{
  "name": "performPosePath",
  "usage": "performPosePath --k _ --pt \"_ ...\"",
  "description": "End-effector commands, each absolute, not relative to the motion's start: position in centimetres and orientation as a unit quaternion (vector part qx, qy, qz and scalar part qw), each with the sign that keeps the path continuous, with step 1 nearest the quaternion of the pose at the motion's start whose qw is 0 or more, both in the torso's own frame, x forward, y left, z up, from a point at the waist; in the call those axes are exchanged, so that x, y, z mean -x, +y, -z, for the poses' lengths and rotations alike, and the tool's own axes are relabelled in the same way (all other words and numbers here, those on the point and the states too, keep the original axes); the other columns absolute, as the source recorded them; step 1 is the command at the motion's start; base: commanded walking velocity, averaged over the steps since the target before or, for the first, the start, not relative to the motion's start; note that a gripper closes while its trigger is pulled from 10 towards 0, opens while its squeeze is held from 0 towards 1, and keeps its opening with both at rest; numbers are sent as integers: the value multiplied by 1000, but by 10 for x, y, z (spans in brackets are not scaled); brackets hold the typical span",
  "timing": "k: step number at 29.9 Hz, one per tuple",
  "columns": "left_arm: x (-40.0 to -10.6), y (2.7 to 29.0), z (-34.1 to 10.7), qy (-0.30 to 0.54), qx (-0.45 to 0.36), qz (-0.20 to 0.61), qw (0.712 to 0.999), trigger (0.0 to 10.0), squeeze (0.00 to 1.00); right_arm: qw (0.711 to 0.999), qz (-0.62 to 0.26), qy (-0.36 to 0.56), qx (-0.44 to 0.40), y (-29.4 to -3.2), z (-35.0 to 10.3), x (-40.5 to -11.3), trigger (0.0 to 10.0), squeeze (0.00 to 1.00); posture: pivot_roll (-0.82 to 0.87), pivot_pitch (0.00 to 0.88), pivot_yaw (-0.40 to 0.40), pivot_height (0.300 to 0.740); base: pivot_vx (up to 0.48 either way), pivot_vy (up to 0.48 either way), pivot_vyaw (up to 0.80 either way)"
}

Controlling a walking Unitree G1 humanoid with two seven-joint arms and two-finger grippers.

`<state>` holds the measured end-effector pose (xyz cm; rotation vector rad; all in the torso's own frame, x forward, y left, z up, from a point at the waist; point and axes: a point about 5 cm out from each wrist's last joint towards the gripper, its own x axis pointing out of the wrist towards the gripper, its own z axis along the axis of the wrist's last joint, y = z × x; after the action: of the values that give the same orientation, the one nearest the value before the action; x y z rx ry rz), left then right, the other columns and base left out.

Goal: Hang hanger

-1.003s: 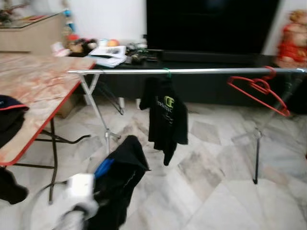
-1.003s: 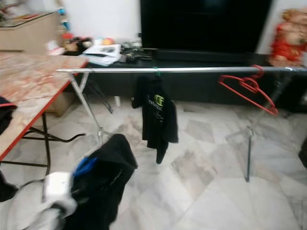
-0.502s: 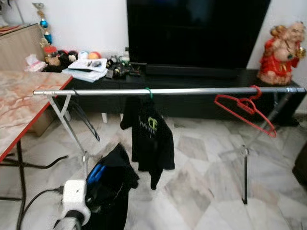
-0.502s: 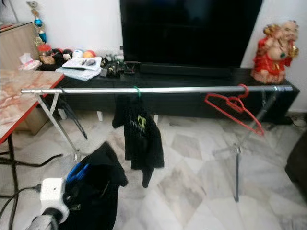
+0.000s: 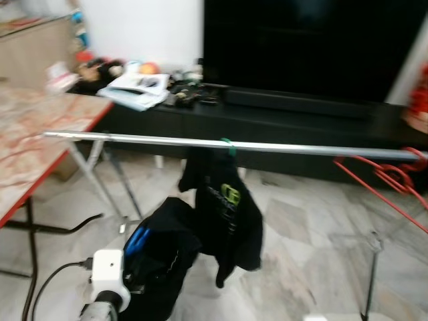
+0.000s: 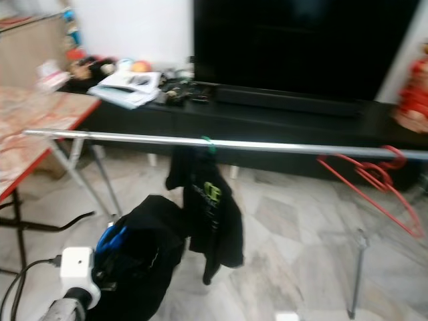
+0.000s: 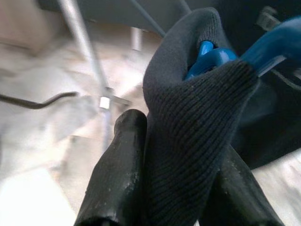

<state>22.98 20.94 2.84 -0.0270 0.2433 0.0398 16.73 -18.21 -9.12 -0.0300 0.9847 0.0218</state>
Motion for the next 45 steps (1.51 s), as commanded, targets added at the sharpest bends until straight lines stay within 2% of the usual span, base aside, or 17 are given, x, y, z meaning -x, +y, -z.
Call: performPosePath --k 1,8,45 --pt "-230 206 -31 113 13 -12 993 10000 0 872 11 490 9 -194 95 -156 10000 0 -47 28 -2 740 0 0 0" --pt "-231 209 -35 105 5 -13 994 10000 0 872 11 489 8 -193 94 -157 10000 0 -43 34 1 740 0 -81 0" --pt "-232 200 -35 111 7 11 994 10000 0 875 12 485 12 -188 90 -170 10000 0 -33 77 4 740 0 -384 0"
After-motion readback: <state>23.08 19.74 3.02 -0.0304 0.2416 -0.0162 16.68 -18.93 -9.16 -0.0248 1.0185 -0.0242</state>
